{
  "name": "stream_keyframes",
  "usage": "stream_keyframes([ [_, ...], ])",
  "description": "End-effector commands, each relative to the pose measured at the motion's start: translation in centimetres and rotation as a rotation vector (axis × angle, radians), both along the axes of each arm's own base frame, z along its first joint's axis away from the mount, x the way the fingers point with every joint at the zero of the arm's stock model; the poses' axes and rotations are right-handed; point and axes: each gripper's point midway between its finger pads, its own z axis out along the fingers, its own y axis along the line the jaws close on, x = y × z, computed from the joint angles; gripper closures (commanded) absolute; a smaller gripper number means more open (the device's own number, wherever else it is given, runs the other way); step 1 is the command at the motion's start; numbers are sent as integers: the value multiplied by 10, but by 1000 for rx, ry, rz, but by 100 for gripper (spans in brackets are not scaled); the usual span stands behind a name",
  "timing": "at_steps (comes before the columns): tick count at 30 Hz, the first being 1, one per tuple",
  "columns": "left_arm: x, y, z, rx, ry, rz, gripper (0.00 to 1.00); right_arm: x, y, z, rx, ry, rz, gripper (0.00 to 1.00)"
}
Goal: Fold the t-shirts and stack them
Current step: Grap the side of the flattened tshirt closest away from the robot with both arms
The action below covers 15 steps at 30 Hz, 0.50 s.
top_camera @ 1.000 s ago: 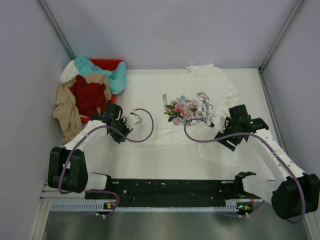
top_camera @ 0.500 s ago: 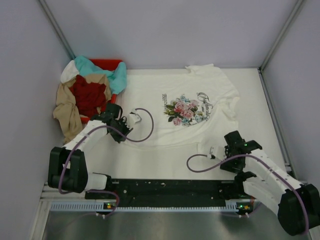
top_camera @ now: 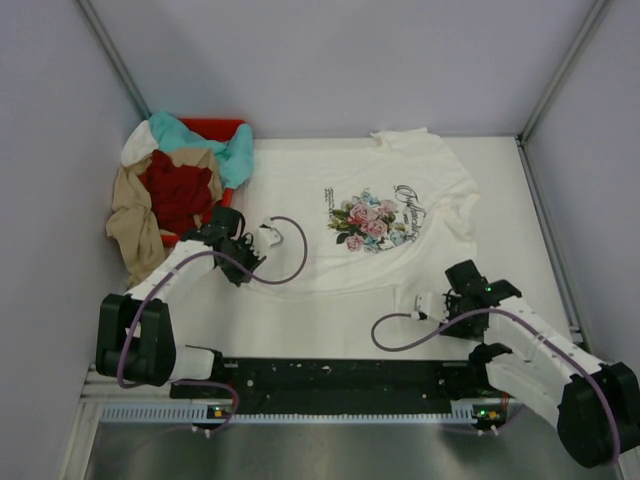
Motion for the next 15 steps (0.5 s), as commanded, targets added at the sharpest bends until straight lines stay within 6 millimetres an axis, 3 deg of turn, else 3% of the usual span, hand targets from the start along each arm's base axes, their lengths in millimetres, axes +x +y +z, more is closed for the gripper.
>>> stream_keyframes([
  [1,13,-1,12,-2,-44,-10,100,8,33,-10,121,1,123,48],
  [7,12,0,12,3,-37,-10,100,5,44,-12,137,52,223,51],
  [9,13,0,12,7,-39,-13,100,3,43,-14,134,70,228,62],
  [13,12,0,13,4,-36,-16,100,6,44,-12,135,58,246,99],
  [15,10,-1,15,-1,-30,-19,100,10,42,-5,124,27,215,100],
])
